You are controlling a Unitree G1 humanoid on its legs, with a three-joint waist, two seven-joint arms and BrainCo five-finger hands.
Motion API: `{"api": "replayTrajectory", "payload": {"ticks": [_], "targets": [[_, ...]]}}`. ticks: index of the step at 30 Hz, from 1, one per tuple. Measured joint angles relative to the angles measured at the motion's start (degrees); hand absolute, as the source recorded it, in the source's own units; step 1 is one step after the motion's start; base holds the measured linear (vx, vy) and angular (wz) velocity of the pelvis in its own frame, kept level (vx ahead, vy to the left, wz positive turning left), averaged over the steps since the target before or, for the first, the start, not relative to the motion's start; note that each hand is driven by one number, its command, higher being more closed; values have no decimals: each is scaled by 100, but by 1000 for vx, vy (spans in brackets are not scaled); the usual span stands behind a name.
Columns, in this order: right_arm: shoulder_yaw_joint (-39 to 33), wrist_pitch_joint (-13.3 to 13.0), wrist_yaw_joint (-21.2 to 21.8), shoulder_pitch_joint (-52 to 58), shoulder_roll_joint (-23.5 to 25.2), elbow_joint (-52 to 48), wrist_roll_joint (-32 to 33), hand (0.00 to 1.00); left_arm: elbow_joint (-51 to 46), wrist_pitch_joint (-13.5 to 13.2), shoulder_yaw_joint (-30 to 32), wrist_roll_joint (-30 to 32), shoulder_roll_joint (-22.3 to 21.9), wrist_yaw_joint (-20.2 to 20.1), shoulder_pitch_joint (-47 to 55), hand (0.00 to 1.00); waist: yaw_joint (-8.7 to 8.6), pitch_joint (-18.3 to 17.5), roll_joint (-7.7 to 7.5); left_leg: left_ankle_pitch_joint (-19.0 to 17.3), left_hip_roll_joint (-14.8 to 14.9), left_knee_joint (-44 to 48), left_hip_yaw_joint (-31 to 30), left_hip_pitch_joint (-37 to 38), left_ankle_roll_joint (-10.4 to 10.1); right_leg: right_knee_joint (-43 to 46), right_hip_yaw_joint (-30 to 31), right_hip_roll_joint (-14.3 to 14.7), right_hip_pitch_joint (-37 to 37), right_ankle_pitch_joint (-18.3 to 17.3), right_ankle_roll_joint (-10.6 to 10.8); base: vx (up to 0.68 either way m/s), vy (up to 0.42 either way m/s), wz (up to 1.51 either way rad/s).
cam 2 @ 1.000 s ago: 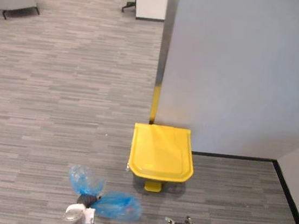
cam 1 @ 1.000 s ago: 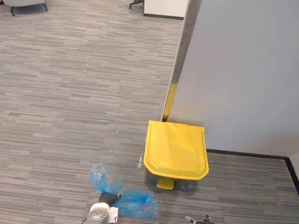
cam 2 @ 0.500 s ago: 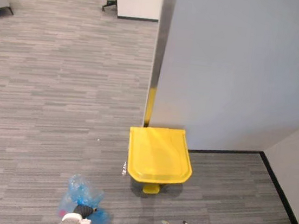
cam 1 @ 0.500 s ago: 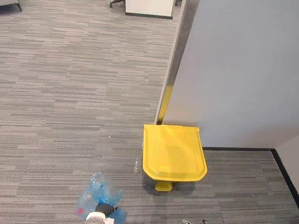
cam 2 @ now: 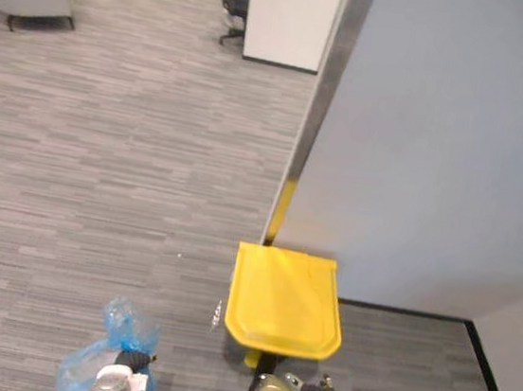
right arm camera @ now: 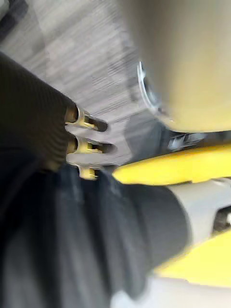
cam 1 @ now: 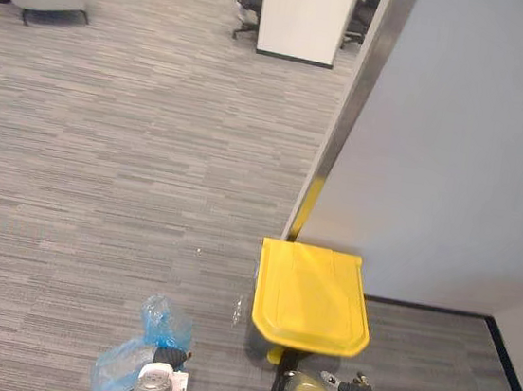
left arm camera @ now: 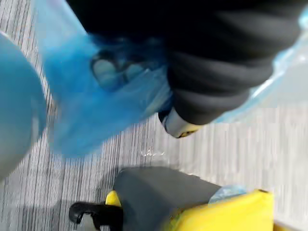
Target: Gather rubbish on tea table into small bin, then transfer packed bag to large trash can.
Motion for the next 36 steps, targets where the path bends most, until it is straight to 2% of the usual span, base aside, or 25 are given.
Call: {"api": "replayTrajectory", "payload": {"ticks": [1,2,3,4,6,8,10,14,17,19,22,25,26,27,31,35,36], "targets": [[-3,5,0,1,-2,-21,-1,0,-1,-2,-2,0,-36,-15,-15,100,3,13,13,5,16,-39,-1,38,9,56,-14,16,-8,-44,-22,242,-123,15],[-3,1,2,34,31,-62,2,0,-11,-7,-29,2,-160,-80,-69,100,-7,21,-12,97,47,-76,-3,110,169,345,-45,35,-8,-310,-79,214,-100,11],[-4,-1,3,42,39,-72,2,0,-13,-8,-30,2,-180,-107,-79,100,-7,24,-17,103,53,-76,-3,131,179,400,-50,31,-7,-366,-84,285,-129,25],[3,-5,5,104,89,-190,1,0,-50,-23,-35,2,-250,-157,-105,100,-8,18,-36,109,88,-26,-13,163,187,666,-115,-9,-20,-608,-127,150,-69,19],[11,-10,14,130,100,-237,3,0,-84,-46,-23,5,-238,-157,-172,100,-8,24,-59,109,103,65,-19,122,185,843,-179,-79,-48,-748,-98,121,-28,23],[19,-8,17,124,90,-244,8,0,-202,-51,-21,3,-190,-150,-212,100,-5,20,-58,117,126,194,-21,-85,171,858,-257,-122,-120,-740,-132,97,7,23],[22,-14,13,84,76,-279,18,0,-280,-59,-15,-4,-106,-139,-373,100,10,25,-113,118,116,667,-188,-735,163,887,-328,-216,-442,-684,-191,10,38,24],[244,-8,-1,34,32,-350,17,0,-302,-54,-18,-6,4,-104,-371,100,34,51,-95,120,133,948,-266,-994,162,909,-375,-236,-541,-684,-192,21,24,7],[600,-28,1,-96,8,-543,17,0,-496,-57,-30,-12,34,-101,-376,100,48,79,-56,120,135,1090,-285,-1309,163,944,-385,-257,-775,-640,-259,-54,-6,5],[1024,-41,5,-210,9,-815,14,0,-706,-78,-42,-16,59,-100,-367,100,126,106,-10,122,140,1165,-287,-1534,167,968,-392,-266,-969,-585,-297,-76,-21,6],[1318,-54,3,-405,7,-1033,7,0,-888,-123,-85,-15,98,-97,-361,100,167,125,17,122,145,1255,-288,-1761,167,1027,-421,-307,-1140,-566,-306,-91,-32,10],[1707,-74,-7,-620,-21,-1424,-7,0,-992,-191,-225,-15,201,-94,-352,100,218,168,40,112,161,1202,-288,-1850,184,957,-482,-319,-1189,-539,-228,-109,-44,13],[1857,-81,-17,-721,-39,-1582,-14,0,-1095,-212,-229,-15,210,-91,-320,100,225,170,36,35,159,1102,-280,-1864,282,923,-478,-311,-1231,-501,-160,-124,-35,15],[1953,-111,-50,-863,-57,-1736,-56,0,-1185,-231,-278,-15,222,-86,-337,100,232,169,27,-151,157,970,-292,-1921,287,919,-426,-288,-1356,-458,-124,-129,-37,13],[2292,-105,-98,-1398,-130,-1859,-353,0,-1186,-235,-334,-20,284,-81,-409,100,290,281,-100,-142,121,1065,-305,-2166,248,819,-337,-243,-1549,-256,-233,-86,-16,-8],[2520,-36,-96,-1991,-563,-2169,-619,0,-1358,-247,-510,-134,335,-89,-521,100,305,408,-115,-133,127,1175,-312,-2333,184,818,-298,-207,-1702,-159,-301,-5,-8,-7],[2515,-40,-97,-2327,-839,-2308,-673,0,-1498,-266,-537,-184,364,-89,-588,100,304,457,-127,-97,130,1246,-311,-2441,69,836,-277,-199,-1812,-125,-343,17,0,-8]]}}
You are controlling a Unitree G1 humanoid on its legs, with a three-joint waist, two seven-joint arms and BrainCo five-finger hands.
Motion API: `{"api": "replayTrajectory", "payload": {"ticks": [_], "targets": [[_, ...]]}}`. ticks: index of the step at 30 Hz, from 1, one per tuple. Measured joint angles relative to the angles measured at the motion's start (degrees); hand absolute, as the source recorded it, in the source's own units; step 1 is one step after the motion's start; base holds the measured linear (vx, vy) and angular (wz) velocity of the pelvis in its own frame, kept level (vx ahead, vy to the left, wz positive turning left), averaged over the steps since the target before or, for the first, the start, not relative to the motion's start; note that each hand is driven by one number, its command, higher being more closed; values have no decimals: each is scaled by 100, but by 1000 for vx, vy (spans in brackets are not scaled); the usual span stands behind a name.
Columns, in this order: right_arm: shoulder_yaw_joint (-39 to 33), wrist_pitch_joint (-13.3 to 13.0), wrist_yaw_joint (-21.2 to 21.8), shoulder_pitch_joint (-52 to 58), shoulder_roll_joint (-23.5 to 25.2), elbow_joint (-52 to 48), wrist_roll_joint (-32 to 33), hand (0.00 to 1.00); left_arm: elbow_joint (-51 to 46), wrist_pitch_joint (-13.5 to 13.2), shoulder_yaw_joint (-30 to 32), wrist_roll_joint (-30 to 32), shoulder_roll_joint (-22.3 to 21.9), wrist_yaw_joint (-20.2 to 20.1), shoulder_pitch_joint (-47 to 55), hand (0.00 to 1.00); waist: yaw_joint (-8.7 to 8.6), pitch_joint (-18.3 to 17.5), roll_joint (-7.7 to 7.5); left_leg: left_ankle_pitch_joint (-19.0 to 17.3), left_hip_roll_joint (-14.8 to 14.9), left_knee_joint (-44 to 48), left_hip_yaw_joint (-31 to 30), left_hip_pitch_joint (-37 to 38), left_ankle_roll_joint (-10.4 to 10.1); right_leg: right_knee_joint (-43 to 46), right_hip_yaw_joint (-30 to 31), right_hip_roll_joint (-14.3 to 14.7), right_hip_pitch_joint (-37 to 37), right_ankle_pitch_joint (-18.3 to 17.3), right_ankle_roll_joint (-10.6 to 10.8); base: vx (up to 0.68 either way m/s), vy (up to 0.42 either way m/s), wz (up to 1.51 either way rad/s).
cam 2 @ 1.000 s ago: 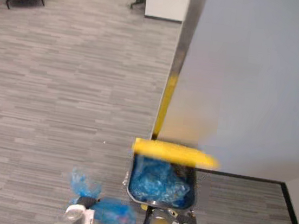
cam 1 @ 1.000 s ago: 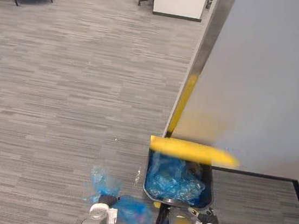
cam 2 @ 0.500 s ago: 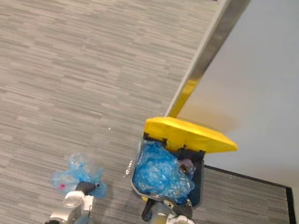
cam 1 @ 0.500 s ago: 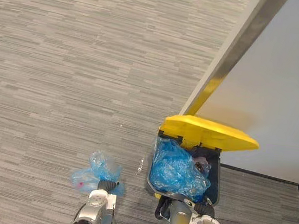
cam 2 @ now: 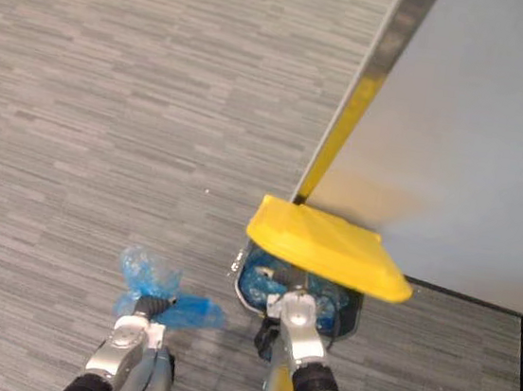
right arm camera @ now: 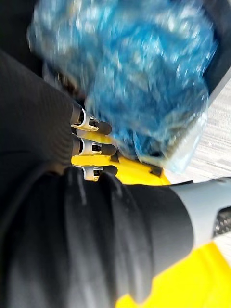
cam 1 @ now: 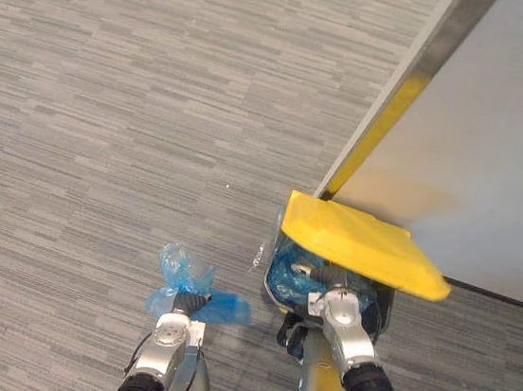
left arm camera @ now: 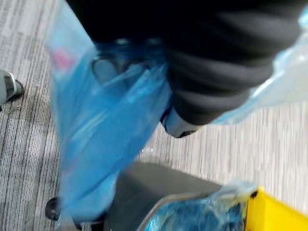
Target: Gather rubbish on tea table into small bin, then transfer packed bag to large trash can.
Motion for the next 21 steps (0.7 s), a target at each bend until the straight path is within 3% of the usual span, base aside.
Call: {"api": "replayTrajectory", "payload": {"ticks": [5,10,21], "targets": [[-55,38,-17,-850,-820,49,3,0,-152,-138,-86,-320,154,1,-183,100,-12,160,-48,48,4,81,11,-112,-116,54,40,1,-106,79,-94,19,14,-3],[-54,134,-22,-1293,-1081,265,64,0,-427,-193,-233,-511,240,-6,-171,100,-27,207,-57,-49,21,227,14,-134,-262,98,96,15,-121,85,-97,8,32,-6],[-246,303,-19,-1774,-1348,305,563,0,-1592,-238,-543,-856,487,-20,-72,100,-32,299,-51,-76,-5,337,5,-224,-249,91,105,-21,-145,113,-92,-1,3,0]]}}
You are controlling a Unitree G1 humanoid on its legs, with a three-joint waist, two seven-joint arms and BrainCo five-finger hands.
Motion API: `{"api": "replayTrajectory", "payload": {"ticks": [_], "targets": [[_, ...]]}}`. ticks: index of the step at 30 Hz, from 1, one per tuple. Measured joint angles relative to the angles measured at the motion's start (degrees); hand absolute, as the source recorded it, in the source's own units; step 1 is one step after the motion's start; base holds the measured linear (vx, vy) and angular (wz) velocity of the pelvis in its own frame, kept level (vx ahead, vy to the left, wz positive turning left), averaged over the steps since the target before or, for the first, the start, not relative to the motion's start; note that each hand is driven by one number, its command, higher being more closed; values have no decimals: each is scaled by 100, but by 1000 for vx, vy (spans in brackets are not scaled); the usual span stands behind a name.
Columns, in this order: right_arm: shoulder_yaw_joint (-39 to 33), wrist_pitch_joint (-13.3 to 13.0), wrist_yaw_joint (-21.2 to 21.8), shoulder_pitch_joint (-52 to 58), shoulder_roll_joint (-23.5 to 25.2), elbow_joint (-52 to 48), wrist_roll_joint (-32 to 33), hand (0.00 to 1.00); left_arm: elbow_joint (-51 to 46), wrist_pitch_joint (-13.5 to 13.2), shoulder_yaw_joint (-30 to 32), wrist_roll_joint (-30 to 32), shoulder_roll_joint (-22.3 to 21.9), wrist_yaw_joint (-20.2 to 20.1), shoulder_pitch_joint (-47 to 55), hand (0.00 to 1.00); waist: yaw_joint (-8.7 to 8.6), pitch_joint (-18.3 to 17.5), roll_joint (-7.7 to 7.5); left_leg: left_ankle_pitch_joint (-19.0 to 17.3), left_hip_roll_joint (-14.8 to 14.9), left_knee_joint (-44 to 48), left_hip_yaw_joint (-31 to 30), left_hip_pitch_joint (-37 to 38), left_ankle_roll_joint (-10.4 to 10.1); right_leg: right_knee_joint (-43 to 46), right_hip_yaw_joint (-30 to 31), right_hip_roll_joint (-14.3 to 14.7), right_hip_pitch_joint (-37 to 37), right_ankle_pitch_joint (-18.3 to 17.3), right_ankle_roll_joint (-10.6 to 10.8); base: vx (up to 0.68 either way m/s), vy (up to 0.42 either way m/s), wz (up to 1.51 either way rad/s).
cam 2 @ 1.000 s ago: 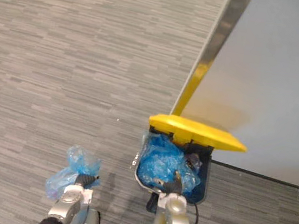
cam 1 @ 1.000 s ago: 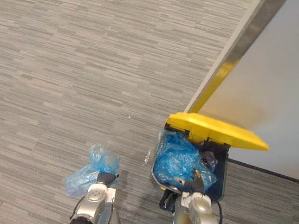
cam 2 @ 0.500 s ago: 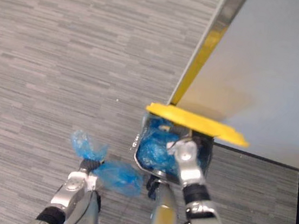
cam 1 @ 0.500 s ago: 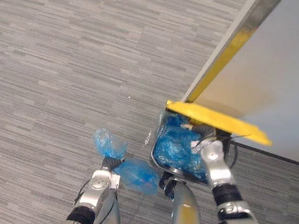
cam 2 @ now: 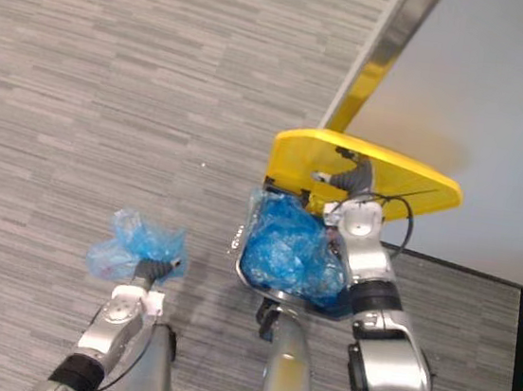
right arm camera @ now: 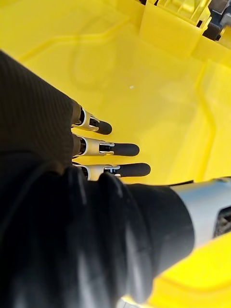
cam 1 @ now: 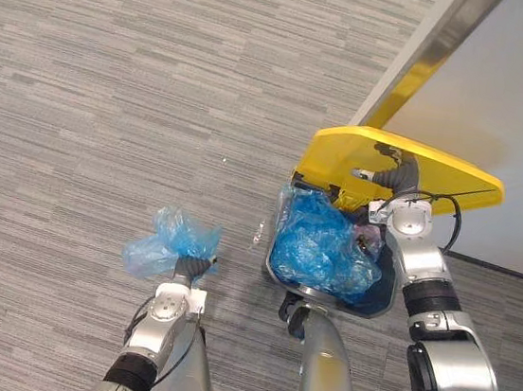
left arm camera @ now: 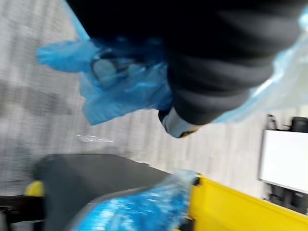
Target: Gather rubbish on tea table into small bin, then transfer packed bag to large trash can.
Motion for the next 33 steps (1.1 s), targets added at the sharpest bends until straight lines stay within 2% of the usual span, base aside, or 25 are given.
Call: {"api": "replayTrajectory", "payload": {"ticks": [5,7,11,16,23,28,33], "targets": [[-1,104,23,-245,-304,226,2,0,-1007,-8,-203,-497,120,-50,-5,100,-23,69,33,0,-60,30,-75,-72,0,13,-48,-81,1,3,1,-6,9,8],[-15,104,24,-304,-435,188,2,0,-1873,-110,-399,-921,371,-178,7,100,-24,212,14,-7,-67,90,-145,-117,-13,45,-82,-101,3,4,3,-24,4,10],[-177,115,67,-296,-459,200,2,0,-2745,-289,-958,-1333,346,-333,-222,100,-17,222,10,-5,-89,93,-168,-131,-15,55,-93,-131,4,4,3,0,-6,5],[-252,149,69,-300,-410,201,-3,0,-2780,-338,-2080,-1164,-210,-334,-1105,100,-41,222,9,-5,-122,107,-177,-127,-15,92,-84,-173,4,4,3,-1,1,2],[-616,301,68,-670,-43,528,-11,0,-2592,-342,-2837,-827,-535,-413,-1510,100,-86,221,8,-2,-127,107,-120,-65,-20,88,-15,-150,15,19,-12,-3,-9,-3],[-679,358,63,-939,161,696,-14,0,-1956,-309,-3014,-312,-634,-368,-1796,100,-113,220,8,14,-75,103,-5,-58,-42,-99,60,-30,15,155,-9,-8,-12,-13],[-677,358,50,-991,233,695,-16,0,-1250,-149,-2934,41,-802,-137,-2039,100,-140,220,8,15,-69,99,38,-76,-41,-237,91,21,14,251,-39,-5,8,-7]]}}
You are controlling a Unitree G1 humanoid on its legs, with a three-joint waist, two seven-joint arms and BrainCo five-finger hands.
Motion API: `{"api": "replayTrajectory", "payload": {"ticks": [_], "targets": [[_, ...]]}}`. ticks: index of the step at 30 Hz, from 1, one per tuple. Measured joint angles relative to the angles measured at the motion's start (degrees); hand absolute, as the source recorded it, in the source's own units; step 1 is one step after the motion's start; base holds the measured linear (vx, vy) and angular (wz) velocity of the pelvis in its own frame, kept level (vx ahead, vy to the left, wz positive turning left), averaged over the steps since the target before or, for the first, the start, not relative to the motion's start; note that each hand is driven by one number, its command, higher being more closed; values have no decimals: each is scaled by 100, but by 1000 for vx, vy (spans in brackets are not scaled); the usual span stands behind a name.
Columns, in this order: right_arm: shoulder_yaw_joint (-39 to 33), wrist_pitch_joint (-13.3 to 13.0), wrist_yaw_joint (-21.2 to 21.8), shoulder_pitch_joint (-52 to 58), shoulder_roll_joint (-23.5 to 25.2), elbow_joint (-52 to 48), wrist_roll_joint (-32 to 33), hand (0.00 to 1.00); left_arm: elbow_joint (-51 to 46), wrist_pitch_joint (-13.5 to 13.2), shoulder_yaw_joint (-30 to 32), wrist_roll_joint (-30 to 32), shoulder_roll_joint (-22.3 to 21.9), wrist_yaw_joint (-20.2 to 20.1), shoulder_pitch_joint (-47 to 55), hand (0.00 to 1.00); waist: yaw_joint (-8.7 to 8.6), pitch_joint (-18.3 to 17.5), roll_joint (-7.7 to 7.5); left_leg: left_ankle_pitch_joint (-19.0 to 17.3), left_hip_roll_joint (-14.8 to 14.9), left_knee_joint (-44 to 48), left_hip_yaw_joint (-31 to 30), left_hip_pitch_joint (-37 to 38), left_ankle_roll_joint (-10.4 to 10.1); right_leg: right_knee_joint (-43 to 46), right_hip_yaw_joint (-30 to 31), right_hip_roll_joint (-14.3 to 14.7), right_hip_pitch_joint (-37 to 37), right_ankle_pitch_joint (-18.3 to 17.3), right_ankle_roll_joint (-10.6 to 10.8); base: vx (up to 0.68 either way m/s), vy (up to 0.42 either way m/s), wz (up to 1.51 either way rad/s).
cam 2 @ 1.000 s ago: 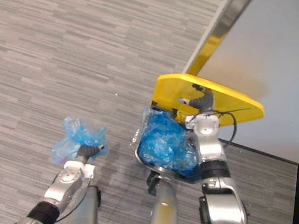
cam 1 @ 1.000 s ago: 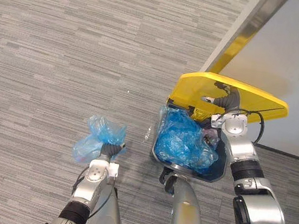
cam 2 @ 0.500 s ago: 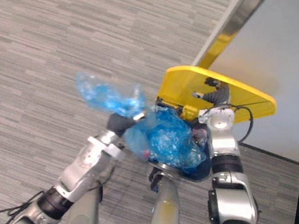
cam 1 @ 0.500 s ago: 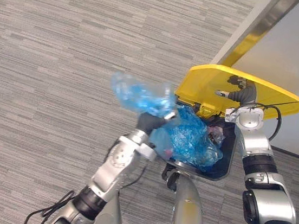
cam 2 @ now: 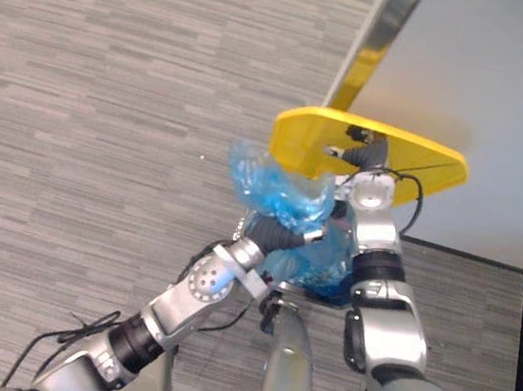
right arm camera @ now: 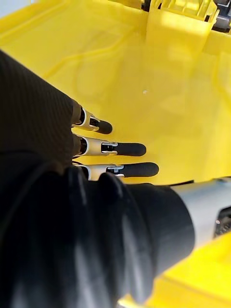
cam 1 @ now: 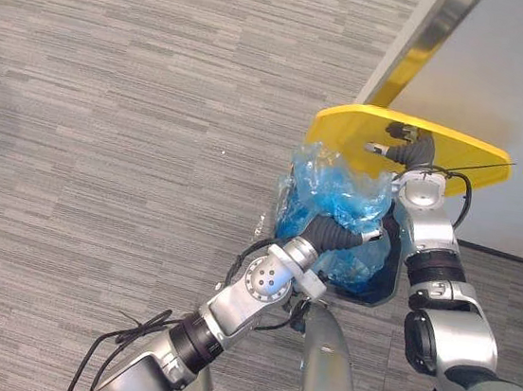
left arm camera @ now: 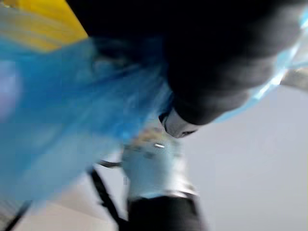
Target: Gather rubbish on tea table into small bin, then transfer packed bag to large trash can.
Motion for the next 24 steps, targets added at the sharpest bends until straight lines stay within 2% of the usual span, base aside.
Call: {"api": "replayTrajectory", "payload": {"ticks": [2,3,9,13,17,24], "targets": [[3,0,-11,-34,26,0,-1,0,268,45,131,107,-64,52,-41,100,-24,0,0,1,2,-10,7,-14,1,-52,0,14,-1,30,16,2,24,-13],[89,-2,-44,-288,75,-22,-47,0,1105,240,640,377,-175,165,-342,100,-126,-3,-29,1,-17,-15,190,-161,3,-177,147,50,-220,149,29,13,48,-29],[309,-1,-47,-356,66,-31,-47,0,1388,279,681,457,-226,263,-655,100,-190,-1,-32,-2,14,-16,277,-129,4,-167,215,92,-252,177,21,18,13,-10],[522,-9,-55,-357,131,-204,-47,0,2238,356,853,770,-379,285,-1113,100,-197,16,-63,-54,93,8,372,-231,83,-494,260,223,-264,312,133,-43,4,-15],[688,-38,-61,-545,206,-307,-52,0,2748,461,908,1020,-381,371,-1241,100,-274,61,-146,-58,117,30,451,-336,85,-547,336,300,-412,411,48,-1,-9,-14],[1049,-56,-95,-881,285,-306,-42,0,3436,659,1285,1217,-428,380,-1601,100,-414,128,-240,-95,132,174,556,-547,80,-461,444,315,-675,444,20,15,5,-7]]}}
